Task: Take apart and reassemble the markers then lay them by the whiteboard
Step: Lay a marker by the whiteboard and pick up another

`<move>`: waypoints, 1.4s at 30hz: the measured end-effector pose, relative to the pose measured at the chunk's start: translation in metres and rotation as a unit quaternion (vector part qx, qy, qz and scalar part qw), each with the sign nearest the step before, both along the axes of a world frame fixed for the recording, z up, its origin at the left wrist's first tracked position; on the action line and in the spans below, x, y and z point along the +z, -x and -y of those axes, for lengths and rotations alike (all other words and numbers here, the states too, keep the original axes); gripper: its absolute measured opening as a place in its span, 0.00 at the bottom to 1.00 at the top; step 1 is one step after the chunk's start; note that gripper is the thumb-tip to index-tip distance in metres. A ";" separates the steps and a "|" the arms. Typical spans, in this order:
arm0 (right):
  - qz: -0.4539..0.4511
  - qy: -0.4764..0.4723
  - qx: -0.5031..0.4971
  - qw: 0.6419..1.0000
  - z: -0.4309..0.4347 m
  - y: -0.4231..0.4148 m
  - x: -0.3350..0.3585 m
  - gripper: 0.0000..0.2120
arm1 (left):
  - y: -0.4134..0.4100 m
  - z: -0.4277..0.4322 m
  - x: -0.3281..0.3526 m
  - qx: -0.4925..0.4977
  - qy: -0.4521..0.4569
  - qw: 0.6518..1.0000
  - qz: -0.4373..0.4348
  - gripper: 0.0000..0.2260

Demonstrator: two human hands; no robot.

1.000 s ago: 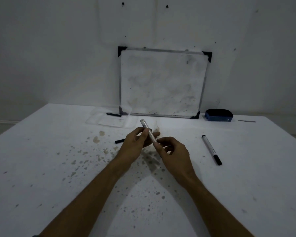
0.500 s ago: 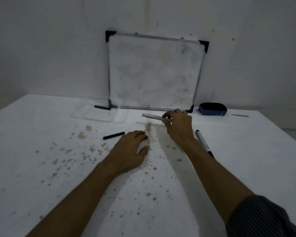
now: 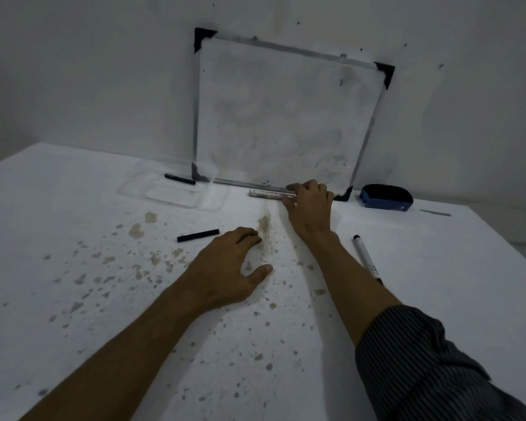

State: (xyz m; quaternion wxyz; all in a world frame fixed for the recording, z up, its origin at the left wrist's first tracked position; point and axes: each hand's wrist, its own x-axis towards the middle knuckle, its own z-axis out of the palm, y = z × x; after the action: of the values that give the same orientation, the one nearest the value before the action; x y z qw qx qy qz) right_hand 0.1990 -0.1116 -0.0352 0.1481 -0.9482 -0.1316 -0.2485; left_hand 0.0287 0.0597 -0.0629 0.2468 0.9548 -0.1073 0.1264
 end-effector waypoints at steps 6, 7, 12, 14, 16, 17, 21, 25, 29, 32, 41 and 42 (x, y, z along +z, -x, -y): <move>-0.010 -0.033 0.013 0.999 0.013 0.060 -0.006 0.15 | 0.003 0.002 0.006 0.001 -0.010 1.000 -0.012 0.31; -0.015 -0.038 0.013 0.999 0.019 0.076 -0.005 0.15 | 0.008 0.004 0.009 -0.002 -0.014 1.000 -0.014 0.31; -0.041 -0.041 0.007 0.998 0.042 0.120 -0.001 0.14 | 0.007 0.005 0.010 0.005 -0.029 1.000 -0.009 0.26; -0.037 -0.058 -0.026 0.997 0.061 0.136 0.006 0.14 | 0.013 0.008 0.010 -0.005 -0.028 1.000 -0.005 0.28; -0.025 -0.052 -0.102 0.993 0.081 0.149 0.010 0.16 | 0.017 0.011 0.006 -0.018 -0.033 0.999 -0.012 0.30; -0.024 -0.036 -0.151 0.988 0.090 0.154 0.011 0.17 | 0.018 0.011 0.004 -0.022 -0.038 0.999 -0.015 0.30; -0.096 -0.033 -0.251 0.963 0.107 0.164 0.009 0.18 | 0.016 0.011 0.001 -0.027 -0.034 0.999 -0.014 0.30; -0.135 -0.104 -0.206 0.963 0.103 0.162 0.007 0.14 | 0.015 0.010 0.000 -0.034 -0.026 0.999 -0.013 0.28; -0.183 -0.290 -0.064 0.937 0.088 0.163 0.014 0.12 | 0.021 0.012 0.006 -0.034 0.060 0.997 -0.020 0.22; -0.278 -0.431 0.051 0.857 0.060 0.173 0.022 0.16 | 0.029 0.019 0.019 -0.015 0.263 0.963 -0.051 0.15; -0.222 -0.266 0.203 0.916 0.003 0.174 0.025 0.20 | 0.025 0.012 0.047 0.017 0.511 0.859 -0.041 0.08; -0.214 -0.270 0.198 0.918 0.002 0.170 0.025 0.22 | 0.023 0.009 0.048 0.021 0.507 0.861 -0.022 0.07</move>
State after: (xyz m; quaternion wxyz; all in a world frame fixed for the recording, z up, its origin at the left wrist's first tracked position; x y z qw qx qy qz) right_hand 0.0293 -0.1136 -0.0106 0.4694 -0.8571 -0.2099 -0.0311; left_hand 0.0056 0.0506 -0.0146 0.6964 0.7024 -0.0025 0.1472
